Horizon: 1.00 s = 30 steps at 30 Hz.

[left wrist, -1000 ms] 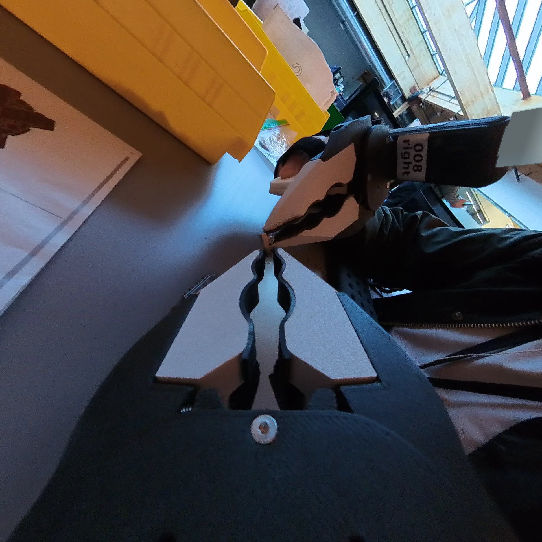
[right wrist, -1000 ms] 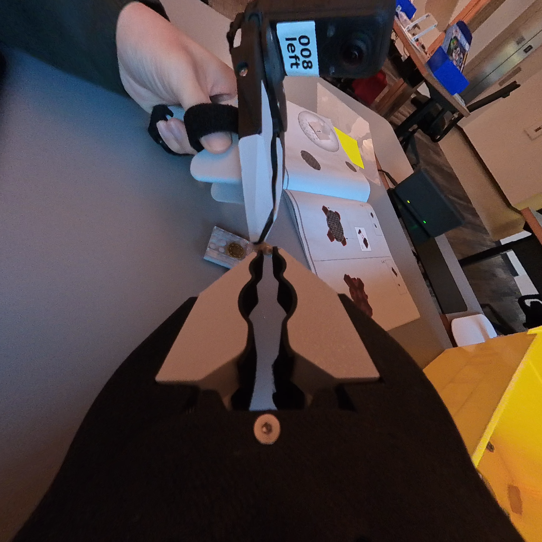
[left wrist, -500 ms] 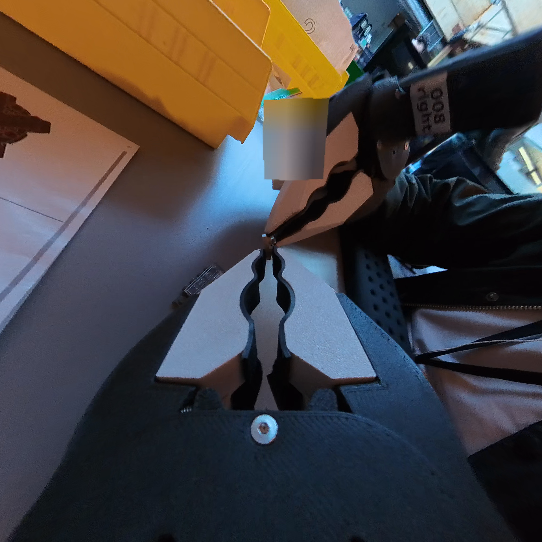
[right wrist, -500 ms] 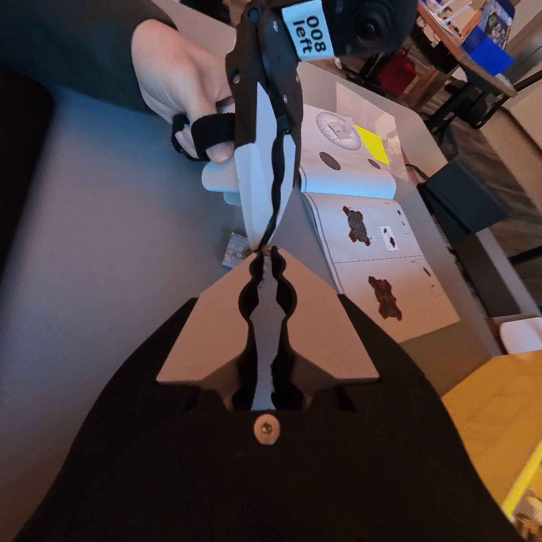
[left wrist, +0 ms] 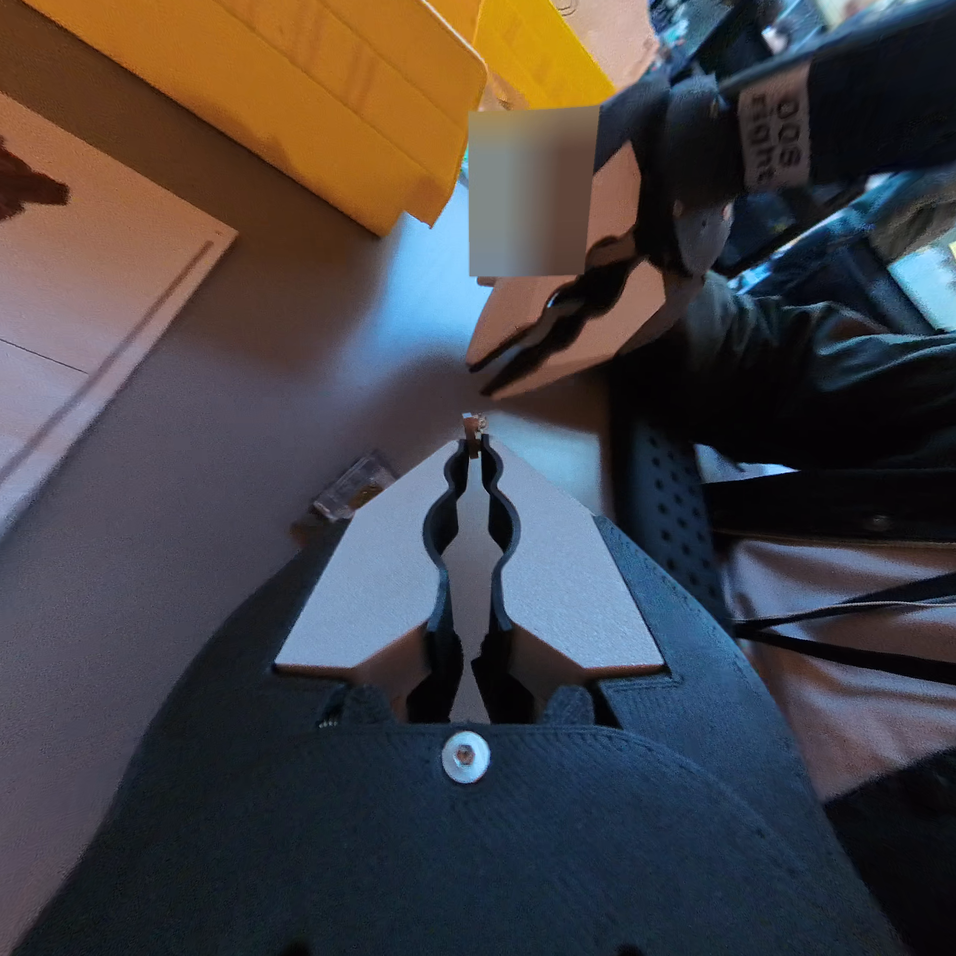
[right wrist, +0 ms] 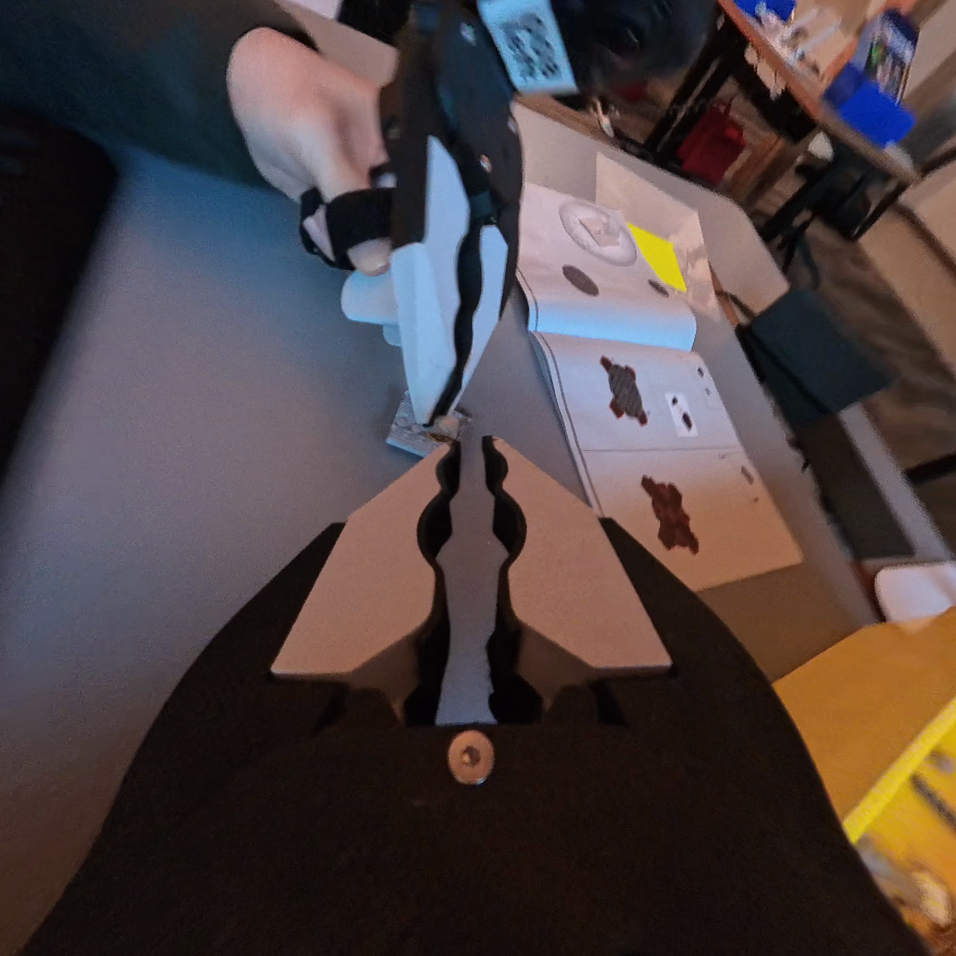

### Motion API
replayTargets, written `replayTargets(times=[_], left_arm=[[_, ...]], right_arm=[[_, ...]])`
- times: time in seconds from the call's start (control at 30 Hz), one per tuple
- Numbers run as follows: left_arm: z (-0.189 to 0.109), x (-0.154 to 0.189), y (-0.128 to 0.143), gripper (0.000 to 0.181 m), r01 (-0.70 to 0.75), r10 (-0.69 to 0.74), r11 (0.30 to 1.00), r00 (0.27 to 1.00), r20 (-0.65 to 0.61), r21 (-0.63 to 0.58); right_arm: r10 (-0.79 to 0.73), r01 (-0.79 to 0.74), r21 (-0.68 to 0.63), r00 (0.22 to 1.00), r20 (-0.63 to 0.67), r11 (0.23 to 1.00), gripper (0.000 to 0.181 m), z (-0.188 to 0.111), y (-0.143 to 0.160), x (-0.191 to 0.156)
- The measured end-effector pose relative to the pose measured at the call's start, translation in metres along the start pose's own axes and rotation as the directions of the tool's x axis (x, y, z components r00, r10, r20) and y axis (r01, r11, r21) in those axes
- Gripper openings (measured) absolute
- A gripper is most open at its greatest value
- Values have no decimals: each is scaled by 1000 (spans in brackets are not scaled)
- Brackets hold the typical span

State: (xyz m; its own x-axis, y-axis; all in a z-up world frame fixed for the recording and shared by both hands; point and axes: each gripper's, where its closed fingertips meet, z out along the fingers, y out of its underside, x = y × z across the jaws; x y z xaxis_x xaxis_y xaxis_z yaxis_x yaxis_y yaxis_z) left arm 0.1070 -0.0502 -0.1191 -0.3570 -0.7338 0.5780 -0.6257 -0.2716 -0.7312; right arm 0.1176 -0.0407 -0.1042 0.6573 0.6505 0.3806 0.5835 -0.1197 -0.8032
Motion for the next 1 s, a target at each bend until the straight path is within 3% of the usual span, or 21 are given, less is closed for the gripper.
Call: replayTargets(times=[0.17,0.43,0.57,0.87,1.0], left_arm=[[5,6,21,3,111,-123,985,988,-93,-132],[11,17,49,3,39,-81,951,989,-125,-306],[10,19,52,3,19,-66,946,989,-135,-324],[6,23,48,3,22,-79,952,982,-174,-306],[6,26,48,3,12,-74,949,980,-187,-315]], right_arm=[[-202,204,-29,977,69,979,17,5,-2,-29],[-344,365,-102,922,176,925,14,14,7,-61],[-345,377,-128,913,218,917,13,15,13,-68],[-370,393,-135,914,165,910,12,16,10,-60],[-362,388,-135,914,182,912,3,16,13,-63]])
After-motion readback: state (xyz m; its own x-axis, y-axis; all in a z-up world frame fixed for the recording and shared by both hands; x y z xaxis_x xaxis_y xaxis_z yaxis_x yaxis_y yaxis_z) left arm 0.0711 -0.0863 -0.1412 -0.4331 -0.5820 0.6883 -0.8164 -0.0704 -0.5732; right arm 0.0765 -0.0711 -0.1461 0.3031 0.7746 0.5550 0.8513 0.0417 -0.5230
